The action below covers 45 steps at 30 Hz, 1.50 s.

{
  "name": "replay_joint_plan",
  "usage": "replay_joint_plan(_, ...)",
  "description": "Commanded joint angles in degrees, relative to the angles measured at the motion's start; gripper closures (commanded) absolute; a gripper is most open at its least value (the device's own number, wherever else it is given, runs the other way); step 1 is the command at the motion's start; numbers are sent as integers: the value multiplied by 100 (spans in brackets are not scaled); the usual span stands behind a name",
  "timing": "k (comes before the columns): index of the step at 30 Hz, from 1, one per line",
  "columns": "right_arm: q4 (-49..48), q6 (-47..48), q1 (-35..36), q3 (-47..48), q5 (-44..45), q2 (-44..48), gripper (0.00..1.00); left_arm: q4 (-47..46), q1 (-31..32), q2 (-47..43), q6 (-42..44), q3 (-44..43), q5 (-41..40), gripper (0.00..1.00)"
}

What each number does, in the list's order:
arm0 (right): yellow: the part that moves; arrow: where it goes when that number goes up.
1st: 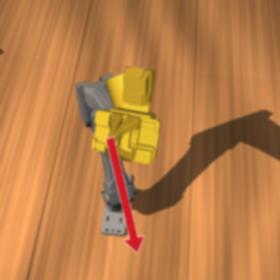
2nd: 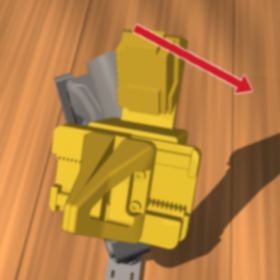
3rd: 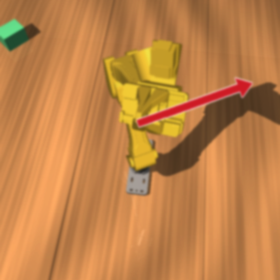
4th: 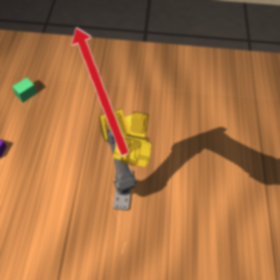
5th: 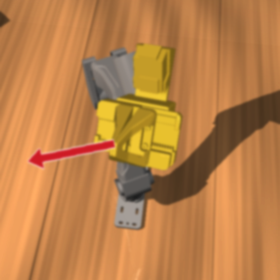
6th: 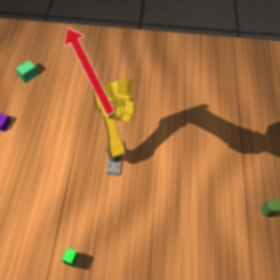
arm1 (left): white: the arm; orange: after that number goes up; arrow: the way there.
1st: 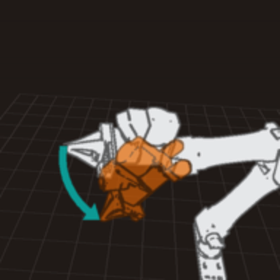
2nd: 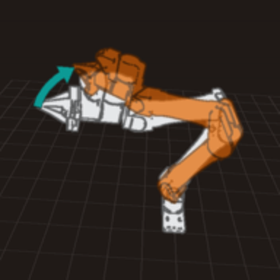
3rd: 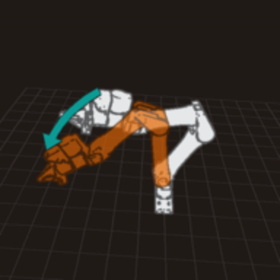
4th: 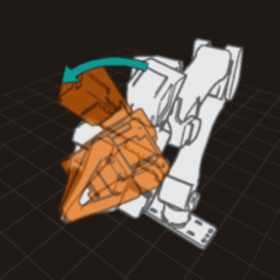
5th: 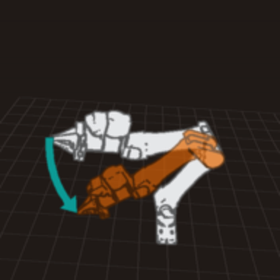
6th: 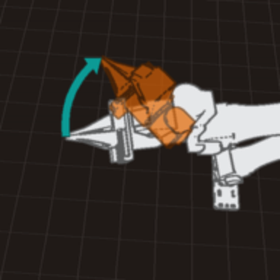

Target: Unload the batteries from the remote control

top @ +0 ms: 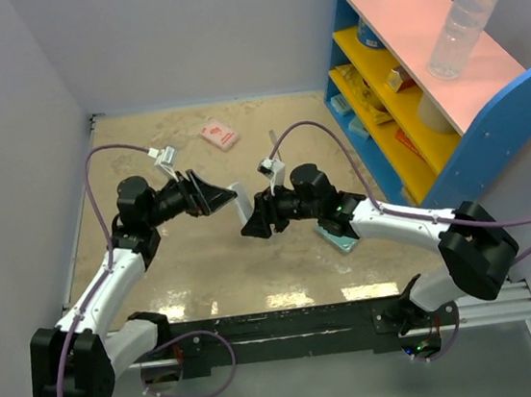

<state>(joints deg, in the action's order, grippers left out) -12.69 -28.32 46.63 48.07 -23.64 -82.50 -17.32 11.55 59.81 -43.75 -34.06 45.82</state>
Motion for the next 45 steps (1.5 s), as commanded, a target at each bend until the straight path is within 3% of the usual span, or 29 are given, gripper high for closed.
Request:
replay_joint_plan(1,556,370,170,605,675,-29,75,941,5,338,516,-478,-618,15)
replay_joint_plan(8,1022,423,364,1002,1177,-354,76,696,31,663,139,-294,-689,19)
replay_joint_plan(20,1242,362,434,1301,1423,-908,73,660,84,1611,-72,-206,-557,44)
replay_joint_plan(31,1111,397,443,1266,1336,-1119,72,168,154,2060,-319,-197,-566,47)
replay_joint_plan(36,1111,371,443,1266,1318,-1146,68,-245,190,2237,-433,-30,-425,68)
replay_joint_plan(37,1137,336,443,1257,1318,-1128,61,-289,190,2237,-459,-13,-373,75)
replay_joint_plan(38,1146,231,443,1248,1292,-1119,55,-281,190,2219,-451,-4,-364,91)
replay_joint_plan(39,1146,169,443,1196,1309,-1093,48,-246,190,2193,-416,-12,-364,96)
replay_joint_plan(40,1128,108,417,1161,1327,-997,33,-202,190,2158,-381,-39,-372,100)
replay_joint_plan(43,883,-208,286,871,1013,-725,11,44,155,1956,-249,-135,-477,100)
replay_joint_plan(45,444,-542,145,555,695,-584,6,62,84,1780,-283,-127,-487,100)
